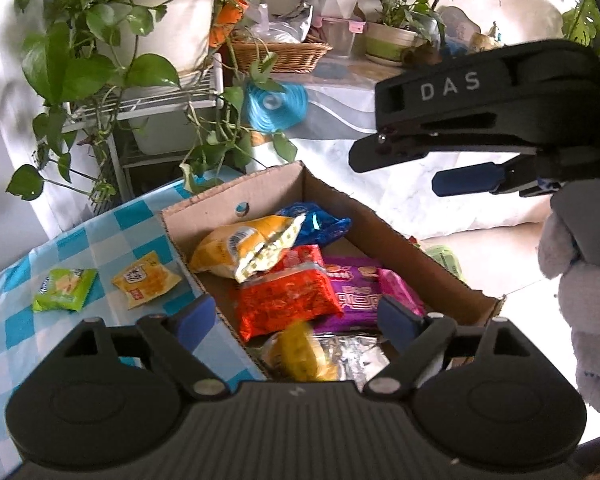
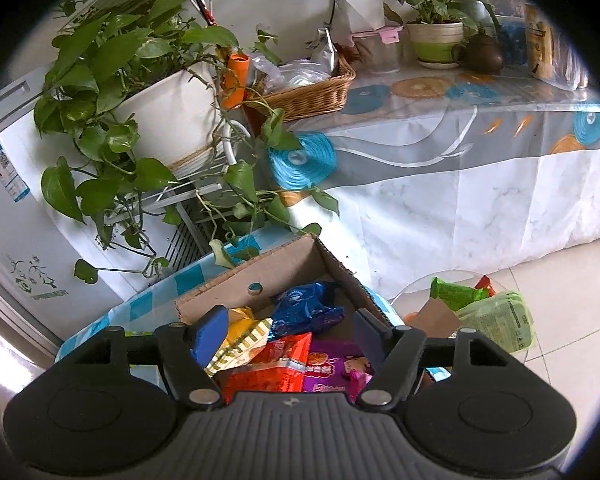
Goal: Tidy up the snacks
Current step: 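Open both tools over the box to drop the pink and yellow packets, then move both tools back over the last two packets on the table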
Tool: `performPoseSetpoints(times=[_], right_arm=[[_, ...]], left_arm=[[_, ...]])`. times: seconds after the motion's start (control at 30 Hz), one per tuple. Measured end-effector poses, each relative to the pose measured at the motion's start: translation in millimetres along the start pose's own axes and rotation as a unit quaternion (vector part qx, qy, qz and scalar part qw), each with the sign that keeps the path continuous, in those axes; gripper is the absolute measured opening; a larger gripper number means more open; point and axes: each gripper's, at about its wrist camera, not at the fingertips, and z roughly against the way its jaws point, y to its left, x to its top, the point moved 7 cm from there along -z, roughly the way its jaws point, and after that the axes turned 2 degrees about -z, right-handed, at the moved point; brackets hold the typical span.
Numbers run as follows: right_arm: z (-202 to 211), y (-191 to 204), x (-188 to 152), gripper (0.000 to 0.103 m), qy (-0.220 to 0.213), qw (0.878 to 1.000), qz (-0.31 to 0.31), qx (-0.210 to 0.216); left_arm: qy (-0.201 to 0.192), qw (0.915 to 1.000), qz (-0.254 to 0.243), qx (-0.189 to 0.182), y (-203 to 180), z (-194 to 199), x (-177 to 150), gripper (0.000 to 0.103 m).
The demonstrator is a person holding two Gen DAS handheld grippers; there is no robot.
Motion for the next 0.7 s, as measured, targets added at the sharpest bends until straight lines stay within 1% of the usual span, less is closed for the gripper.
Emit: performPoseSetpoints(times=[0.13, 0.3, 0.5, 0.6, 0.7], right_arm=[[-2.2, 7.7, -0.1, 0.077, 0.0, 1.0, 0.008, 0.01], [-4.4, 19.9, -0.7, 0.077, -0.002, 0.999, 0.02, 0.027], [-7.8, 37.6, -2.8, 0.081, -0.004, 0.998, 0.04, 0.043], [-9.1, 48.8, -4.7, 0.082, -0.005, 0.997, 0.05, 0.058], [-11.6, 63.6, -7.7, 0.082, -0.004, 0.995, 0.065, 0.075]], left_arm=[[0.0, 1.0, 0.003, 0.006, 10.2, 2.7, -1.9, 0.088], [0.002, 0.9998, 0.018, 0.012, 31.3, 8.2, -7.8, 0.088], [0.007, 0.9985, 0.041, 0.037, 75.5, 14.9, -18.7, 0.089], [0.011, 0.997, 0.052, 0.057, 101.8, 17.0, -23.5, 0.089], [0.013, 0.9944, 0.075, 0.073, 130.4, 19.1, -27.4, 0.089]])
